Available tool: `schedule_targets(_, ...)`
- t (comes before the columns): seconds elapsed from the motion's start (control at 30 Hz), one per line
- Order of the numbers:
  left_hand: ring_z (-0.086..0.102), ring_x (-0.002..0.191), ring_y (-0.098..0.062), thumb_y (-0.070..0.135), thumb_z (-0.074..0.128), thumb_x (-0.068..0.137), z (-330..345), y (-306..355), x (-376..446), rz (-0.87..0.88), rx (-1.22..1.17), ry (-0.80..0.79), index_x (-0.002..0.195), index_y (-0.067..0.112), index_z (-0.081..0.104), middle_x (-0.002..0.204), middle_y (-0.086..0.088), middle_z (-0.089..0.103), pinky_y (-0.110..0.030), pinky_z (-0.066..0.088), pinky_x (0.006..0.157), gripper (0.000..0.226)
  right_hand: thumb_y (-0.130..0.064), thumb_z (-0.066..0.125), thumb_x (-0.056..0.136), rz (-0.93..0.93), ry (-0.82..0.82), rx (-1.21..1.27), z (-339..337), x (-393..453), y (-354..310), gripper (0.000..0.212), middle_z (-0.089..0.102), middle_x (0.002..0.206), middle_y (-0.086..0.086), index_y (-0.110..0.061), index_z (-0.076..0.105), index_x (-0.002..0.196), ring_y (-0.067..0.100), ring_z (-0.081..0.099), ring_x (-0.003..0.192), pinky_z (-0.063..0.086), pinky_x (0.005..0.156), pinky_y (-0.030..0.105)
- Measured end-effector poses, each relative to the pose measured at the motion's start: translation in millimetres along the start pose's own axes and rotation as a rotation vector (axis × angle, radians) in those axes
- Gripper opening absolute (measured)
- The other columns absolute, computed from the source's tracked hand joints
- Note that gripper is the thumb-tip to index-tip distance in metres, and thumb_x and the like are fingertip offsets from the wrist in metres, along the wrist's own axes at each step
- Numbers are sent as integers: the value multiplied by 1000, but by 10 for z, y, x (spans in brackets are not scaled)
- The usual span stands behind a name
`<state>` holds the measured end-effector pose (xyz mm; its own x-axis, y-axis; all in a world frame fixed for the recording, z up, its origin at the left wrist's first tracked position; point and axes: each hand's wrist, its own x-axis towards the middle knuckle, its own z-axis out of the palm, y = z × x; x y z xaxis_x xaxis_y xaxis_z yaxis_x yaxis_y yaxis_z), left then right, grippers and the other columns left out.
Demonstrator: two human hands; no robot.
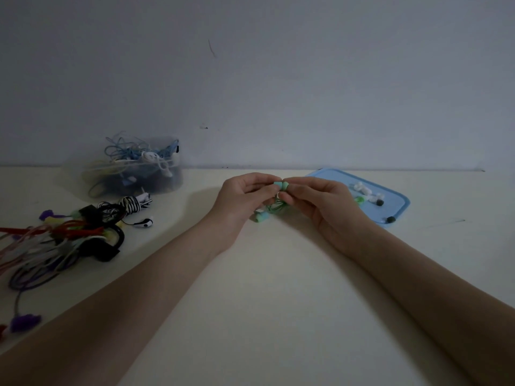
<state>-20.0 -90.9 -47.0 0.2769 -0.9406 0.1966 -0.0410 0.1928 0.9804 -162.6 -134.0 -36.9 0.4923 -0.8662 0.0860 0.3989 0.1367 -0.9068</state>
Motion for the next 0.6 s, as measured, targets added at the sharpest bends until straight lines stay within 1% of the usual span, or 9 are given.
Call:
schedule_targets(0.17,62,71,-7,7,63,84,3,-9,-5,-12,-36,-1,86,15,69,73,4,70,-18,51,75,10,9,52,86,4,20,8,6,-24,-4,13,69,84,17,11,64,92,14,68,71,56,76,19)
schedule_targets(0.27,61,70,-8,6,63,84,2,-4,10,-3,-42,-3,84,16,69,71,5,70,-18,51,74,12,9,52,86,2,21,-1,10,-23,-10,13,69,83,15,11,64,91,14,68,72,56,76,18)
schedule_targets(0.33,61,73,-10,7,64,84,11,-2,9,6,-27,7,84,18,69,74,3,70,-23,50,76,12,9,52,86,-1,14,-4,9,-25,-16,13,70,84,15,11,64,92,14,69,73,56,76,18)
schedule_targets(0.43,64,79,-15,9,65,83,15,7,-6,9,-16,14,84,19,69,79,1,71,-34,47,79,11,9,53,85,2,1,7,5,-39,-20,13,71,82,14,10,65,90,13,69,73,55,74,17)
schedule_targets(0.47,65,81,-15,9,66,83,14,18,4,12,-6,8,84,19,69,81,-1,71,-35,47,80,11,9,53,85,-2,2,4,5,-29,-33,13,71,81,14,10,65,90,13,69,72,55,74,17)
schedule_targets(0.53,65,81,-15,9,66,83,25,20,-10,12,3,2,86,17,68,84,-3,70,-32,49,80,10,9,53,85,-6,13,-5,0,-32,-36,13,71,80,13,9,65,89,13,69,71,56,75,17)
schedule_targets(0.6,65,78,-13,7,66,83,30,12,-26,15,-4,3,86,16,67,82,-2,70,-26,51,77,10,9,53,85,1,17,7,-3,-46,-30,12,71,79,13,9,65,88,13,69,70,56,75,17)
